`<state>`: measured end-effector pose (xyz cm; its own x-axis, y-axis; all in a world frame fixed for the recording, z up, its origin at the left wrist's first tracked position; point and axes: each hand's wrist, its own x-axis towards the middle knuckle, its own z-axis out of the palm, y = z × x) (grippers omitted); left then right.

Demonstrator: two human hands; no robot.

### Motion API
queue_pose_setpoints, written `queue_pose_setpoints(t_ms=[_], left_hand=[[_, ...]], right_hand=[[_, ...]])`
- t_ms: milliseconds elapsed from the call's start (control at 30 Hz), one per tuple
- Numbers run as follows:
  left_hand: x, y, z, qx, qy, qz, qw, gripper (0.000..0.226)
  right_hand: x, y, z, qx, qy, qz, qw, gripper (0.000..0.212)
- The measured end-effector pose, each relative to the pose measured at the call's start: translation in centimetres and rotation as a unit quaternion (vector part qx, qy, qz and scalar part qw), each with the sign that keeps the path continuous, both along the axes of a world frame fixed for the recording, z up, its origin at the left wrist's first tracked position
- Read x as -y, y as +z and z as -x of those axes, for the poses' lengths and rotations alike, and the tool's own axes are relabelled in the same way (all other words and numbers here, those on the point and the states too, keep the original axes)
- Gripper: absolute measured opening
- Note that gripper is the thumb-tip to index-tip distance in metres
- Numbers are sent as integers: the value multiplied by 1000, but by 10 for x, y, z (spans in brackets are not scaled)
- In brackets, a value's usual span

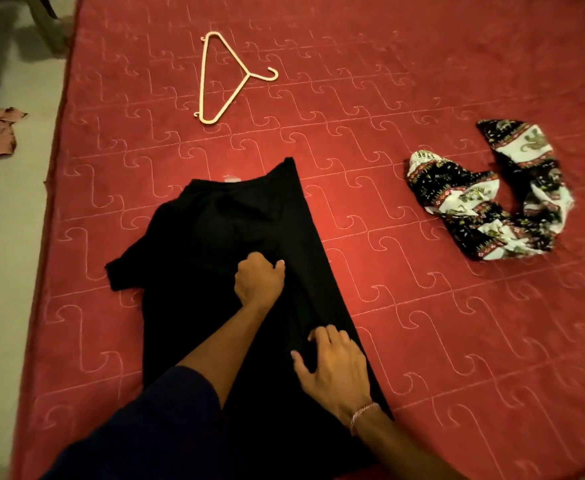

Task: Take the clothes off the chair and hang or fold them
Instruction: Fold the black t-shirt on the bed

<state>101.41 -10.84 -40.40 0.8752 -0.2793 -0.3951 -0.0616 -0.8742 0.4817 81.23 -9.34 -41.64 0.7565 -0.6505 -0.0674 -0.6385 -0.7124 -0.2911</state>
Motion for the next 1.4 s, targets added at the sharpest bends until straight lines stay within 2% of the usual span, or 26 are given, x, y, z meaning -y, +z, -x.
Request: queue_pose_setpoints(t_ms=[100,200,333,433,567,700,800,867,933,1033,1100,1167,1233,1400], left_hand=[[-3,-7,-3,-111,67,109,986,21],[-7,-2,-2,-116,96,165,975,15],[-15,2,1,-126,100,187,969,5],[-24,4,17,-159,74,163,971,19],[-38,8,43,-190,26,109,975,20],[-50,10,65,-219,27,93,971,25],[-62,20,81,-298,1,59,953,26],[-73,29,95,-349,-34,26,936,19],[-85,33,105,-377,-79,3,923,13],[-102,29,119,-397,-114,-11,910,19],[-111,26,125,-418,-104,9,903,26],[-117,28,132,-435,-103,19,894,39],[-121,30,140,-434,-119,9,893,42],[-130,28,162,-418,-155,-13,895,23]], right_hand=[[-11,7,5,5,-40,-23,999,16],[-19,18,6,61,-18,-57,996,8],[-34,24,20,-21,-31,-54,998,35],[-46,28,40,-77,-49,-79,993,36],[-57,35,68,-110,-39,-95,989,30],[-59,41,84,-56,-20,-116,992,28],[-60,37,92,-22,11,-174,984,30],[-62,33,100,14,29,-214,976,30],[-64,31,111,51,40,-192,979,30],[-63,21,130,71,51,-108,990,23],[-59,18,142,85,47,-125,987,21],[-53,18,150,114,40,-158,980,30],[-45,20,156,139,26,-158,977,39],[-26,14,165,108,64,-118,985,27]])
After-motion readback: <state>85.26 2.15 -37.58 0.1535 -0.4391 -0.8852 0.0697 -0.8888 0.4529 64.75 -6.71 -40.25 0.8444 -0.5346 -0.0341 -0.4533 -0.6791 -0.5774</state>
